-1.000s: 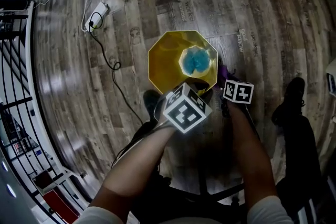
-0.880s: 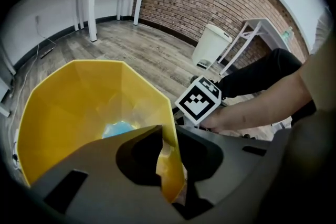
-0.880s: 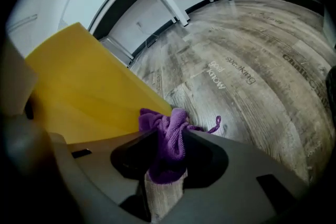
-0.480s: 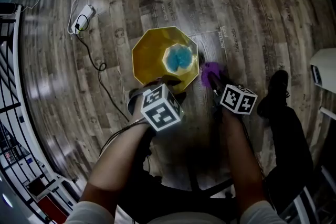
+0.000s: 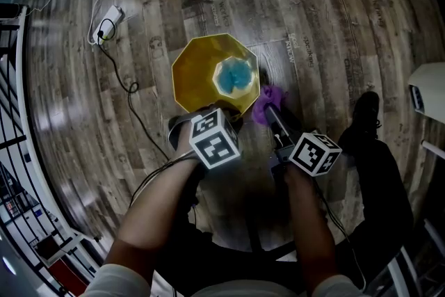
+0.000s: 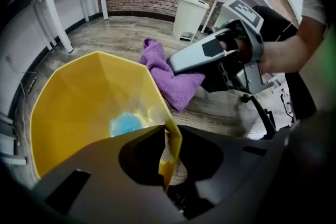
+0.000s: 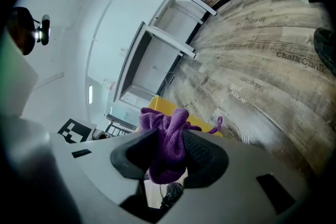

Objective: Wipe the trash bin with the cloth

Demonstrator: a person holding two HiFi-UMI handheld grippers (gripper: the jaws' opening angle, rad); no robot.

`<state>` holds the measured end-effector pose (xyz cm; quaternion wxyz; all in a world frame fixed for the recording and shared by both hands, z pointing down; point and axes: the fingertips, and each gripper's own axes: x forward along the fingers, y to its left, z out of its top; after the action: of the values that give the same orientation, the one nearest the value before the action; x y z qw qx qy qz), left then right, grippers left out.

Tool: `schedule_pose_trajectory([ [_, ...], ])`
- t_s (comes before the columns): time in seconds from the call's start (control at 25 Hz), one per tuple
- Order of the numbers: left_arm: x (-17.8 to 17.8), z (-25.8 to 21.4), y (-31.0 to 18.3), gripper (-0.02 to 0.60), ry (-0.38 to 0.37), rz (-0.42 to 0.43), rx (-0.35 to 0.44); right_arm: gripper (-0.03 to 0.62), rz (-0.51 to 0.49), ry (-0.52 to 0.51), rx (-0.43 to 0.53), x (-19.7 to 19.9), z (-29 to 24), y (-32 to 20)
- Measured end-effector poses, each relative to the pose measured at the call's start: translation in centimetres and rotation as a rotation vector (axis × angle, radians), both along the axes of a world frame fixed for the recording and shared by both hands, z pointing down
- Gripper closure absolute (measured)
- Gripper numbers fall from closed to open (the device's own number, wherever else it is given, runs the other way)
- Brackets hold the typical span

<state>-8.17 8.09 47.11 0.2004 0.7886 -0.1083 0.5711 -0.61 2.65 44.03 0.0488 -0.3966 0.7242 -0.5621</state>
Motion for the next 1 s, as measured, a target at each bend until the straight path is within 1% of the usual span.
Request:
schedule_pose_trajectory([
  [0.28,0.3,0.1,-0.2,0.529,0.014,0.005,0.003,0.45,-0.031,0.028,-0.032,-0.9,1.9,-0.1],
  [0.6,0.8,-0.1,-0.8,0.528,0.043,-0.022,0.006,0.45,-0.047,0.05,-0.084,-1.5,5.0,-0.7],
  [0.76,1.0,-0.4,-1.1,0.528,0.057,-0.03,0.009,0.45,-0.07,0.079,-0.121,-1.5,7.5,-0.9],
  [1.0,1.3,-0.6,-1.3,0.528,0.071,-0.035,0.013,0.45,-0.09,0.156,-0.199,-1.4,12.3,-1.2],
])
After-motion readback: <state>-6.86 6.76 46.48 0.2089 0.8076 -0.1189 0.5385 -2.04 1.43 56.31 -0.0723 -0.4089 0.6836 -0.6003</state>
